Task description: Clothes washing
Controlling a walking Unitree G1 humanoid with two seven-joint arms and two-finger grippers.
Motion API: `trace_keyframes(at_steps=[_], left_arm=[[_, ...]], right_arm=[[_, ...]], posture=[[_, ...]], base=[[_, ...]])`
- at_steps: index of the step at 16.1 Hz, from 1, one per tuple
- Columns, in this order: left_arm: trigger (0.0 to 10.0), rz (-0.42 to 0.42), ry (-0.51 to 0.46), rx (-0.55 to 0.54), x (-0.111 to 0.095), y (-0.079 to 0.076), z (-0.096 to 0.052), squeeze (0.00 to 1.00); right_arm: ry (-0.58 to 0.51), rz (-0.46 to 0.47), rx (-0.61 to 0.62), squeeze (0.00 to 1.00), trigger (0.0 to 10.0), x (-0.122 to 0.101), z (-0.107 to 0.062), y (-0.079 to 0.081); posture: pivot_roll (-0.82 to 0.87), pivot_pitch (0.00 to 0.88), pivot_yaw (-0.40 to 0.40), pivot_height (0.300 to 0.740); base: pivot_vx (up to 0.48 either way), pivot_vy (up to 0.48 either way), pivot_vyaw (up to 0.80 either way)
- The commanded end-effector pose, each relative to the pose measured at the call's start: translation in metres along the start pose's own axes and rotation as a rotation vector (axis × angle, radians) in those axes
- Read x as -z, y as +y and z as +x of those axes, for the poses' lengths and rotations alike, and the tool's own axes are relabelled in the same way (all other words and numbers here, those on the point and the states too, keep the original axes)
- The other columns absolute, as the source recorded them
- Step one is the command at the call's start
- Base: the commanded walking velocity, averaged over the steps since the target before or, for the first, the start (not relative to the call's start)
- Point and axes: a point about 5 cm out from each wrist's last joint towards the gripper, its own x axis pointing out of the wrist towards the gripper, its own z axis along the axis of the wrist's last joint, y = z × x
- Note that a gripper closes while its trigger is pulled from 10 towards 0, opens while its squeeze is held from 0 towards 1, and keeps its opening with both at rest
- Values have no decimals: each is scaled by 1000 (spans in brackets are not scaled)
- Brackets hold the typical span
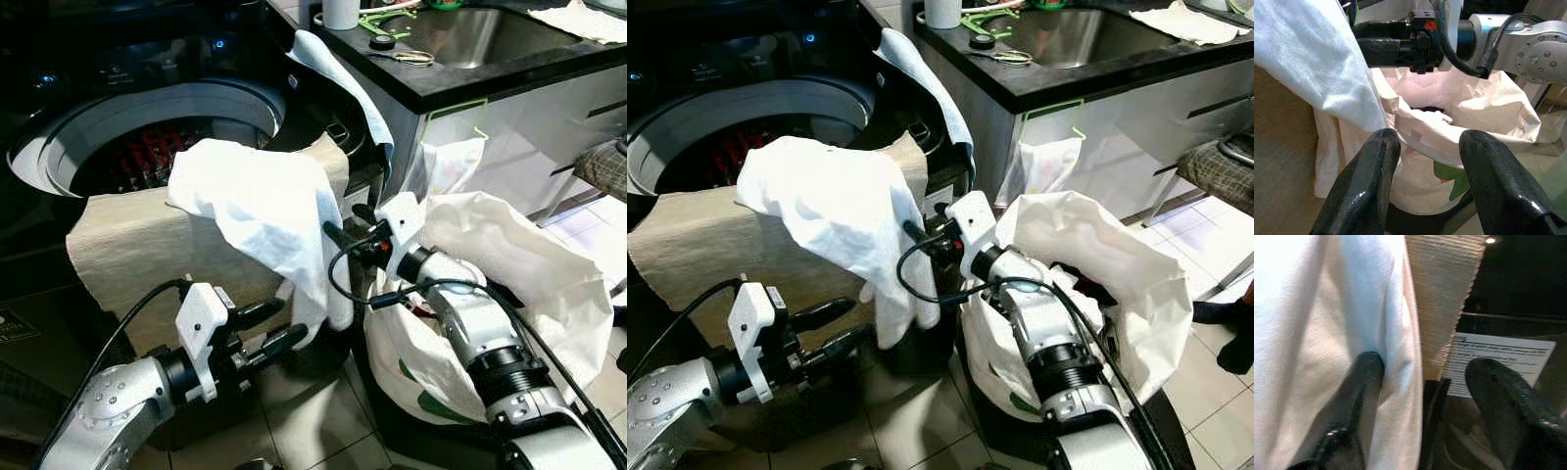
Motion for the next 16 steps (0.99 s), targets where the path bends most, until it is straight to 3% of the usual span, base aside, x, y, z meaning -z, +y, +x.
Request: trace_keyframes(at_steps=[1, 13, 16], left_arm=[[10000, 5, 6, 2, -2, 1, 1, 0], [10000, 8, 12, -20, 0, 0, -2, 0], [10000, 15, -4, -73, -1, 5, -1, 0]], right_arm=[[1, 15, -32, 0, 0, 0, 1, 1], [-1, 28, -62, 0, 0, 0, 5, -4], [0, 31, -89, 0, 0, -1, 4, -3]], posture=[[24, 40, 41, 740], [25, 22, 31, 740], [21, 31, 25, 740]], base=[[0, 0, 0], [0, 0, 0], [0, 0, 0]])
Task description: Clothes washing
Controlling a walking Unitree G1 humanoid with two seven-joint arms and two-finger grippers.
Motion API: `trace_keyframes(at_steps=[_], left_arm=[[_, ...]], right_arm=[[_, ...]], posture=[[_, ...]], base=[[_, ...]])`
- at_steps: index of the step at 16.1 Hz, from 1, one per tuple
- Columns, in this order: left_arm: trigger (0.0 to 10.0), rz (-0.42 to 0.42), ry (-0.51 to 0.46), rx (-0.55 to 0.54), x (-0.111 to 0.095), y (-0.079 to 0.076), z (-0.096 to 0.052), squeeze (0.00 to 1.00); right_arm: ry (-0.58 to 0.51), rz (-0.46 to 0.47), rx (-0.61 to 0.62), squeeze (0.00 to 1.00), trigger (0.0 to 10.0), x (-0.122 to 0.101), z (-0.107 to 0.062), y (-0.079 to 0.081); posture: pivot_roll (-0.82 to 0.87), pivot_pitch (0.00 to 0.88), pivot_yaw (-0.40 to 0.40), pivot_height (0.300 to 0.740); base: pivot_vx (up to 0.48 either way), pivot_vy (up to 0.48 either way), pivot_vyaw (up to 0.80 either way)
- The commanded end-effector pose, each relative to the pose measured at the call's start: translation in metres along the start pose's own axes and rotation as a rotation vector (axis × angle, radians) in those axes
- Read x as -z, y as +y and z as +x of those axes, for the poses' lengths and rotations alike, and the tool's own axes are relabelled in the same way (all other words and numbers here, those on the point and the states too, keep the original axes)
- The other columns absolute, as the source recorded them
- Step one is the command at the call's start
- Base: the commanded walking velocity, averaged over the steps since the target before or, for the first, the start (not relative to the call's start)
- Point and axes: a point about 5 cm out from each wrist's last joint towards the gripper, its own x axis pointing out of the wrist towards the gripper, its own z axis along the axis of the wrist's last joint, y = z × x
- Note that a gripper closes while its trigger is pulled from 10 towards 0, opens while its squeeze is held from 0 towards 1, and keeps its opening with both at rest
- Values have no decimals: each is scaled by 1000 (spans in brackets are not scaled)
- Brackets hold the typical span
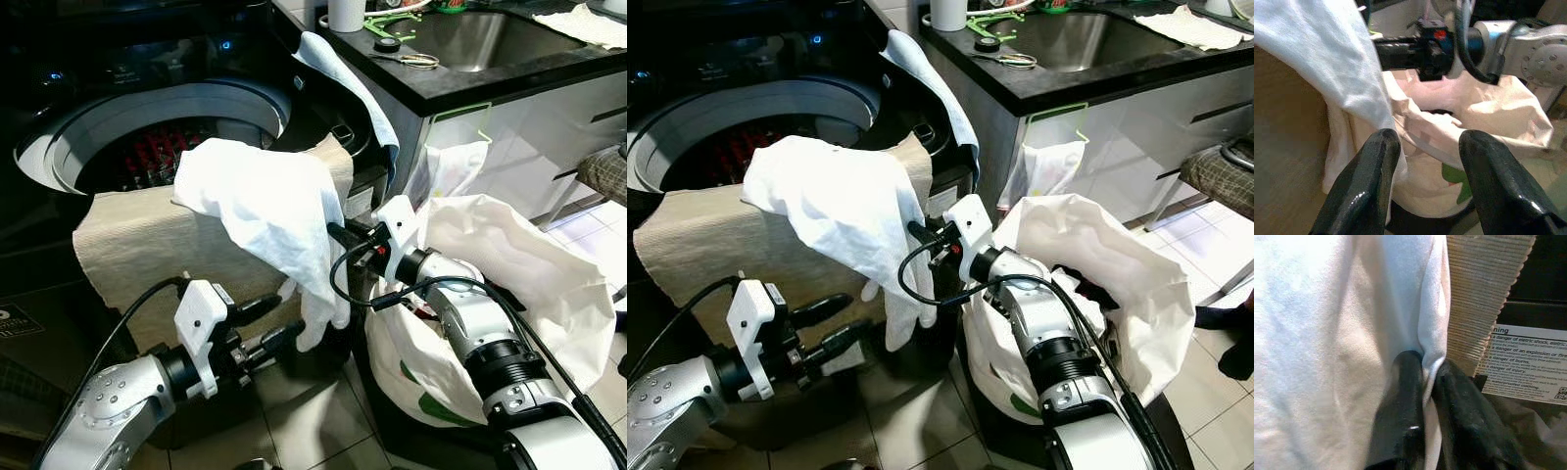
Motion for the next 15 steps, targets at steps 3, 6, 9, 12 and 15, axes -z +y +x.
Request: trace_keyframes(at_steps=[3, 6, 9, 12, 15], left_arm=[[10000, 28, 40, -95, 8, 12, -8, 0], [10000, 32, 45, -149, 11, 19, -16, 0], [10000, 42, 30, -187, 9, 24, -20, 0], [10000, 44, 27, -193, 9, 25, -21, 0], [10000, 48, 16, -190, 6, 25, -18, 0]], right_arm=[[-44, -18, -67, 0, 0, -16, 1, 1], [-108, -23, -153, 0, 0, -39, 3, 7], [-276, -42, -226, 0, 0, -102, 10, 6], [-349, -138, -185, 0, 0, -158, 23, -17], [-428, -200, 285, 0, 0, -247, 19, -76]], posture=[[18, 33, 19, 740], [14, 32, 9, 740], [13, 32, -6, 740], [10, 31, -6, 740], [14, 32, -7, 740]], base=[[0, 0, 0], [0, 0, 0], [0, 0, 0], [0, 0, 0], [0, 0, 0]])
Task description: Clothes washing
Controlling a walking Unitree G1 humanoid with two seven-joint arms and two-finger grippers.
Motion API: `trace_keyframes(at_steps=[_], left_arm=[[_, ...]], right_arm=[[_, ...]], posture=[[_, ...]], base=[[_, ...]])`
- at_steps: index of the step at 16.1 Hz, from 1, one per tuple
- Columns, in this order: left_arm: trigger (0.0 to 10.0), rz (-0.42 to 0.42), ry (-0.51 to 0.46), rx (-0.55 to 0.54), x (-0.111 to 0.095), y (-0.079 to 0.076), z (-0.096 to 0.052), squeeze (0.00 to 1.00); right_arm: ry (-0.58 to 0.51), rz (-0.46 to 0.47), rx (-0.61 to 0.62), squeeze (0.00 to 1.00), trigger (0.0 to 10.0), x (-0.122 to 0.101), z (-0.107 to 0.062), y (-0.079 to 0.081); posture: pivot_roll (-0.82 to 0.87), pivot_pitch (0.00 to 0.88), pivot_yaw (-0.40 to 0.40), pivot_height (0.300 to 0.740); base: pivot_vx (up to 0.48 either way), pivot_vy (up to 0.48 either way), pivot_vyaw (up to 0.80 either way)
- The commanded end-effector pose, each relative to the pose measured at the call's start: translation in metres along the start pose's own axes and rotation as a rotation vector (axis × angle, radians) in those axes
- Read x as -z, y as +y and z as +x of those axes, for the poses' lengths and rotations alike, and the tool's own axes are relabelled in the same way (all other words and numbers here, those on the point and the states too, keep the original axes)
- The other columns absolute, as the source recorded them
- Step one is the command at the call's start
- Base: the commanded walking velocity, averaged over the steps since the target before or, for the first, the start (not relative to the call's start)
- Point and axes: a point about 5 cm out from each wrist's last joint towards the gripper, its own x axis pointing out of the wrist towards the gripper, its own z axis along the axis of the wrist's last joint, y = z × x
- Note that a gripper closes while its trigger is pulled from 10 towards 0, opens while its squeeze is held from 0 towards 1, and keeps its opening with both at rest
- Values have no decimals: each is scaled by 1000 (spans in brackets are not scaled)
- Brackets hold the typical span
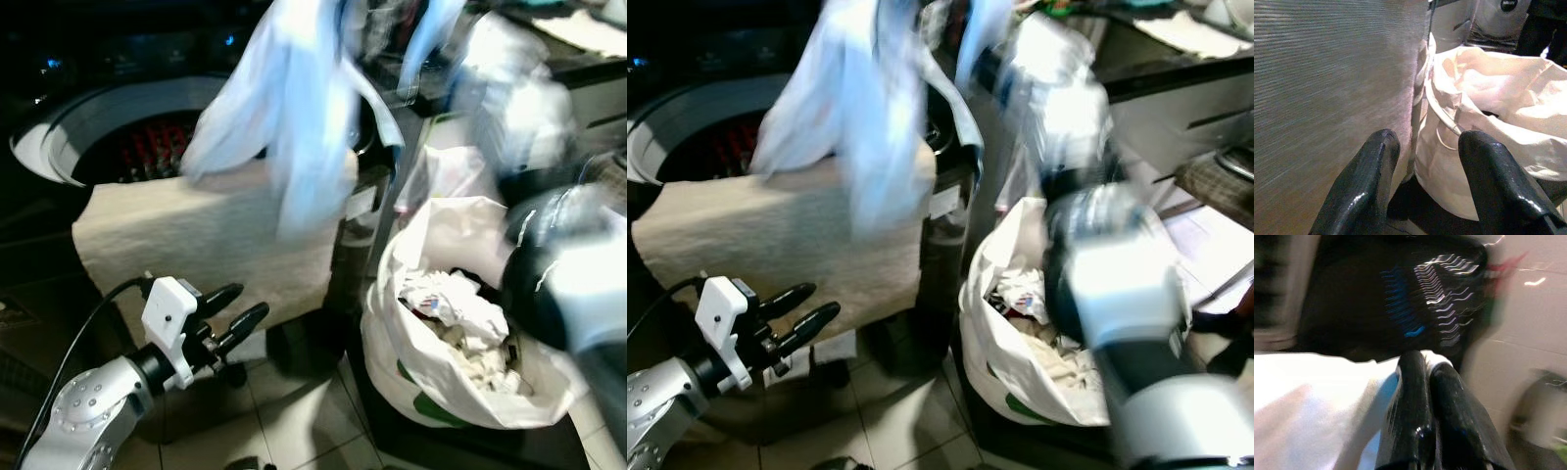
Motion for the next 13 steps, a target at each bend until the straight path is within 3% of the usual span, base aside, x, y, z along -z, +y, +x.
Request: trace_keyframes(at_steps=[1, 3, 4, 5, 6, 9, 11, 12, 13], left_arm=[[10000, 15, -5, -8, -3, 1, 1, 0], [10000, 14, -9, -9, -3, 0, 2, 0], [10000, 14, -10, -10, -3, 0, 2, 0], [10000, 13, -11, -12, -3, 0, 2, 0], [10000, 14, -12, -14, -3, 0, 2, 0], [10000, 17, -9, -19, -4, 1, 1, 0], [10000, 23, -9, -31, -4, 3, 1, 0], [10000, 32, -10, -42, -4, 5, 2, 0], [10000, 41, -16, -53, -6, 7, 4, 0]], right_arm=[[68, -24, 244, 0, 0, 7, -10, -26], [207, -62, 386, 0, 0, 22, -20, -41], [243, -89, 396, 0, 10000, 27, -22, -41], [287, -94, 364, 0, 10000, 37, -24, -38], [331, -101, 335, 1000, 10000, 51, -26, -33], [340, -86, 337, 1000, 10000, 58, -27, -29], [278, -56, 333, 1000, 10000, 45, -20, -29], [251, -20, 262, 1000, 10000, 38, -13, -23], [261, 10, 66, 1000, 10000, 39, -5, -5]], posture=[[17, 33, -9, 740], [20, 36, -11, 740], [20, 36, -11, 740], [20, 36, -11, 740], [26, 40, -15, 740], [28, 44, -12, 740], [23, 44, -2, 740], [22, 44, -1, 740], [20, 40, 2, 740]], base=[[0, 0, 0], [0, 0, 0], [0, 0, 0], [0, 0, 0], [0, 0, 0], [0, 0, 0], [0, 0, 0], [0, 0, 0], [0, 0, 0]])
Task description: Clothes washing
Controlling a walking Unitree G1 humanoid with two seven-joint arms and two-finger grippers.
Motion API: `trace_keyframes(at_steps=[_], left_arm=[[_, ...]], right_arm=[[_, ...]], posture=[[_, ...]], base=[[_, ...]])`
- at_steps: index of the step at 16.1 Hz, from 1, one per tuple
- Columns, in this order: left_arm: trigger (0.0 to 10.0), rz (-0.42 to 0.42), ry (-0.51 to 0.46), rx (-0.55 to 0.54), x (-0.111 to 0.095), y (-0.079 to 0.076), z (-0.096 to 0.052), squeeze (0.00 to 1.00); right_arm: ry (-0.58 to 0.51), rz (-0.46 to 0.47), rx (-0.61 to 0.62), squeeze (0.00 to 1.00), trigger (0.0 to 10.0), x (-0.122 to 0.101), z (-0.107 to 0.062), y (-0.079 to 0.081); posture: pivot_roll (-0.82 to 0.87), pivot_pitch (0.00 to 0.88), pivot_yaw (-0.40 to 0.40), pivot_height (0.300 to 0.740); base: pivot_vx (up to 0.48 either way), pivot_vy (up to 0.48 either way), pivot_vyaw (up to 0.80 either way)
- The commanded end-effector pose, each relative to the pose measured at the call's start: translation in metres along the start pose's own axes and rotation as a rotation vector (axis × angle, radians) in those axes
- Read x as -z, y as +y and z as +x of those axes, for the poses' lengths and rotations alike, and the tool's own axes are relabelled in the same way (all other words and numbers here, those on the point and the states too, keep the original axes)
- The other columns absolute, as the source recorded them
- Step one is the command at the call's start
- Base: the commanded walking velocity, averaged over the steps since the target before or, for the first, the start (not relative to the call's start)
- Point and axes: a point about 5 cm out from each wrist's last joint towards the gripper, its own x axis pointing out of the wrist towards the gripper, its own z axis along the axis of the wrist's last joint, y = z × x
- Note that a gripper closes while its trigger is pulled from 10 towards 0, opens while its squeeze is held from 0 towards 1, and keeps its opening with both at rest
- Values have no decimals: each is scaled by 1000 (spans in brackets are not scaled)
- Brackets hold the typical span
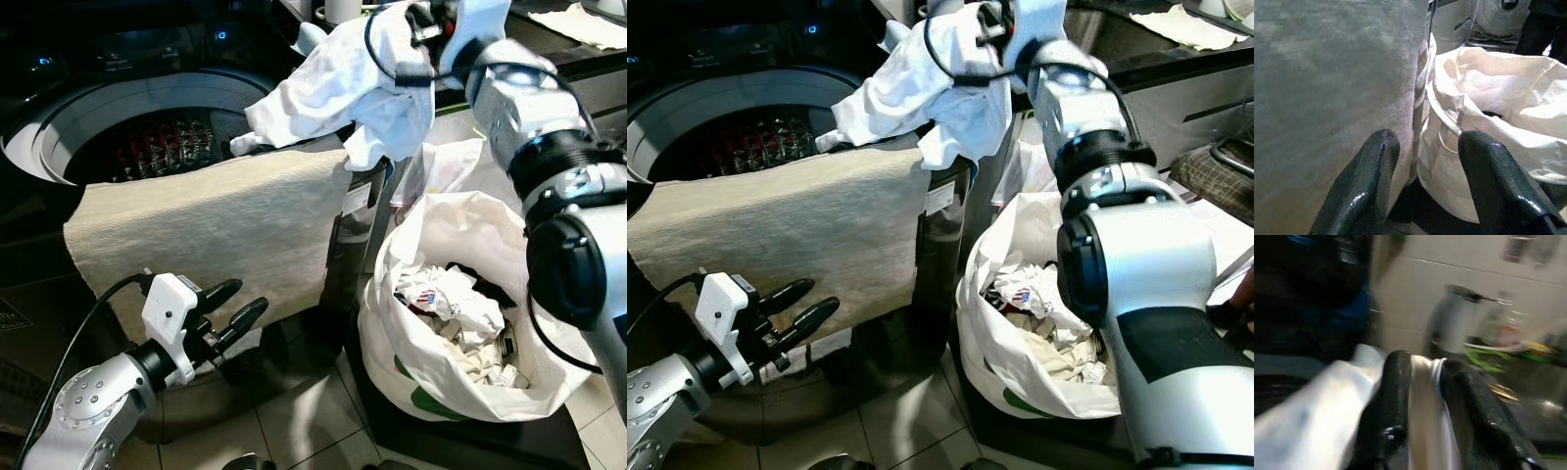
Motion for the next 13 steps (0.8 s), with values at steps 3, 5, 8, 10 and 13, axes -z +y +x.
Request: trace_keyframes(at_steps=[3, 5, 8, 10, 13], left_arm=[[10000, 20, -16, -32, -3, 7, 3, 0], [10000, 27, -25, -39, -4, 7, 6, 0], [10000, 38, -33, -51, -5, 9, 9, 0], [10000, 36, -35, -48, -6, 8, 9, 0], [10000, 38, -39, -52, -5, 5, 9, 0]], right_arm=[[-9, -60, -492, 1000, 10000, -6, 8, 51], [-31, -136, -518, 1000, 10000, 0, 11, 66], [-84, -256, -133, 0, 10000, -3, 16, 49], [-117, -199, -83, 0, 10000, -6, 13, 40], [-193, -115, -159, 0, 10000, -15, 6, 30]], posture=[[17, 36, 3, 740], [14, 34, 9, 740], [15, 33, 10, 740], [17, 30, 7, 740], [19, 19, -4, 740]], base=[[0, 0, 0], [0, 0, 0], [0, 0, 0], [0, 0, 0], [0, 0, 0]])
